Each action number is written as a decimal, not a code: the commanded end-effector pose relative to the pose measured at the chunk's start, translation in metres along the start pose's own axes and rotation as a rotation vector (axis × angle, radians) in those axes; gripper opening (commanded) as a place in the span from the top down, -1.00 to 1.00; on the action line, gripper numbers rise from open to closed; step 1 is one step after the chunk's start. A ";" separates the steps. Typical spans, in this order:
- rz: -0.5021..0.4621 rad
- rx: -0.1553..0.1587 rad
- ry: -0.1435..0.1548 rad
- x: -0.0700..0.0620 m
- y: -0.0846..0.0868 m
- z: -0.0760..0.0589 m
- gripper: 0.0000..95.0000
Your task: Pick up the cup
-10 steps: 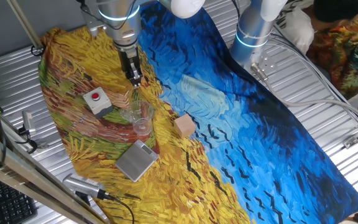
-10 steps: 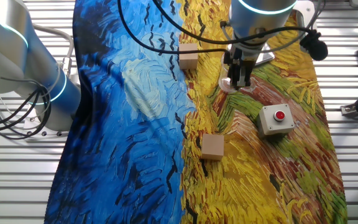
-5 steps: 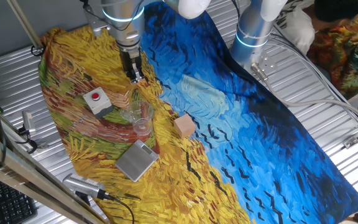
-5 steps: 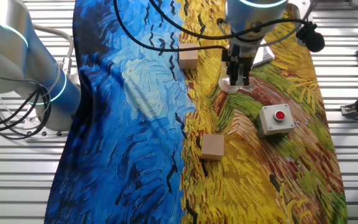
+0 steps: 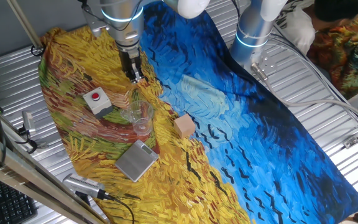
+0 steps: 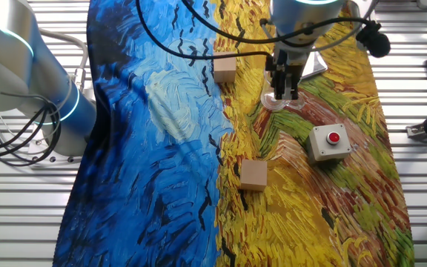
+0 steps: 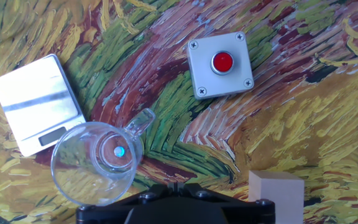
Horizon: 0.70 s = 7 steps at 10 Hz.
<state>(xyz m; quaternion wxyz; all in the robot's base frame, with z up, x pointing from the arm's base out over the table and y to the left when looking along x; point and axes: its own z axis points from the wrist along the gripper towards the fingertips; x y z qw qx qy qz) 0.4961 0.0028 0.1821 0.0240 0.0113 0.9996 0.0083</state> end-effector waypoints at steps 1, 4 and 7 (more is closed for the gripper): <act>-0.003 -0.002 0.006 -0.001 0.001 0.001 1.00; -0.012 0.009 0.013 -0.001 0.001 0.000 1.00; -0.025 0.007 0.021 -0.001 0.002 -0.001 1.00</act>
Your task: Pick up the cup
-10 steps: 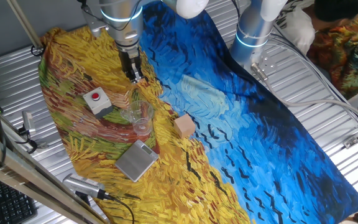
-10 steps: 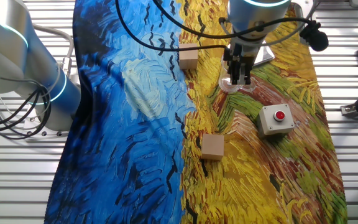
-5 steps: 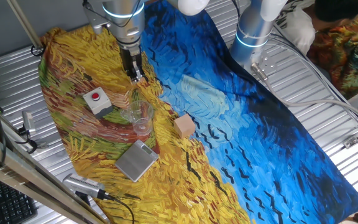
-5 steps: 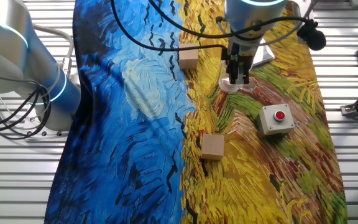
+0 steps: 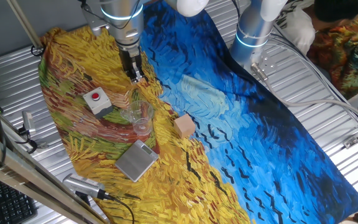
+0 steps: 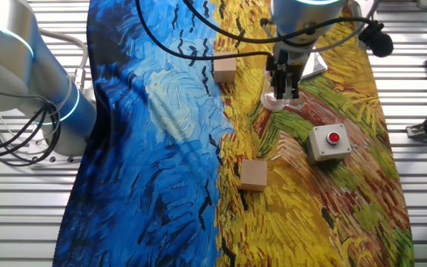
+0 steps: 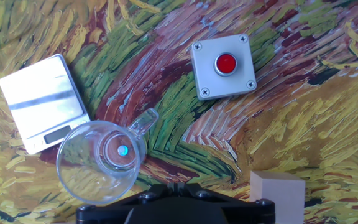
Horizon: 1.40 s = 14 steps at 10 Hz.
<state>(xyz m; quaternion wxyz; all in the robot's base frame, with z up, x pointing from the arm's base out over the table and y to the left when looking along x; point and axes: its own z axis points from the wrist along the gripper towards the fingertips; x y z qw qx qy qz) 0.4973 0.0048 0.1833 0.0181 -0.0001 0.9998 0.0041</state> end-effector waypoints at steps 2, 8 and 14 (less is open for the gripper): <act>-0.018 0.000 0.012 0.001 0.001 0.000 1.00; -0.056 0.011 -0.003 -0.001 0.005 0.003 1.00; -0.116 -0.031 0.047 -0.001 0.005 0.003 1.00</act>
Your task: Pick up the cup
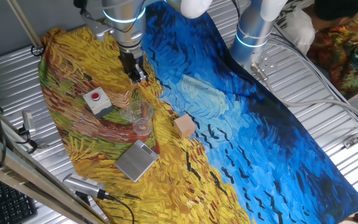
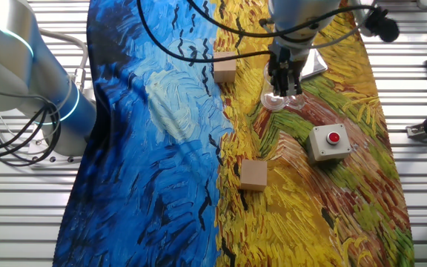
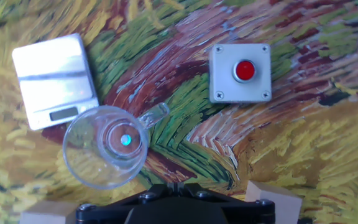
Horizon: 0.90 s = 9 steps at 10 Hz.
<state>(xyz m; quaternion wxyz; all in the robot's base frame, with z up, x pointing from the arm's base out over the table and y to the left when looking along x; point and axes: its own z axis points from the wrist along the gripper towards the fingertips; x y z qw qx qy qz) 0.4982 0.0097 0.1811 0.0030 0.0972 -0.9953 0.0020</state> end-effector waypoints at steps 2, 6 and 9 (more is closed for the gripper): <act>0.095 -0.047 -0.009 0.000 0.000 0.000 1.00; 0.102 -0.045 -0.013 -0.001 0.001 0.001 1.00; 0.142 -0.022 -0.021 -0.008 0.017 -0.002 1.00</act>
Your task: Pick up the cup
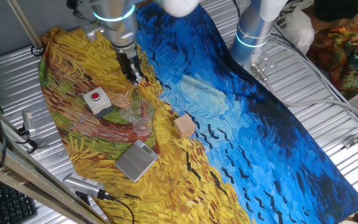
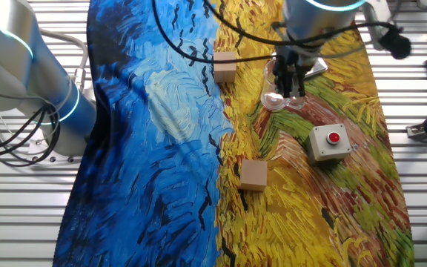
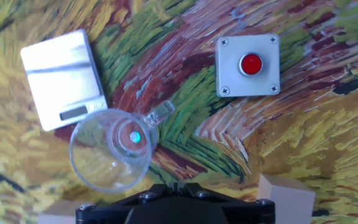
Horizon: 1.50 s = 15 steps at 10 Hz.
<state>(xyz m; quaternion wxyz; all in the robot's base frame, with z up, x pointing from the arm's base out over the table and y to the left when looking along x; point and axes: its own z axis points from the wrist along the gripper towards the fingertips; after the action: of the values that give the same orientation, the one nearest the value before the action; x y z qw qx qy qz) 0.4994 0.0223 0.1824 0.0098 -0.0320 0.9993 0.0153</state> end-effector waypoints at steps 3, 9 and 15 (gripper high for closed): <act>0.037 0.002 -0.011 -0.012 0.017 0.004 1.00; 0.055 0.009 -0.021 -0.031 0.054 0.010 1.00; 0.041 0.010 -0.016 -0.035 0.077 0.017 1.00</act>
<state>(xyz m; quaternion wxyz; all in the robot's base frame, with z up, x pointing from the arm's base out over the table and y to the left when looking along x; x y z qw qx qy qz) 0.5298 0.1023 0.1690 0.0158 -0.0117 0.9997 0.0113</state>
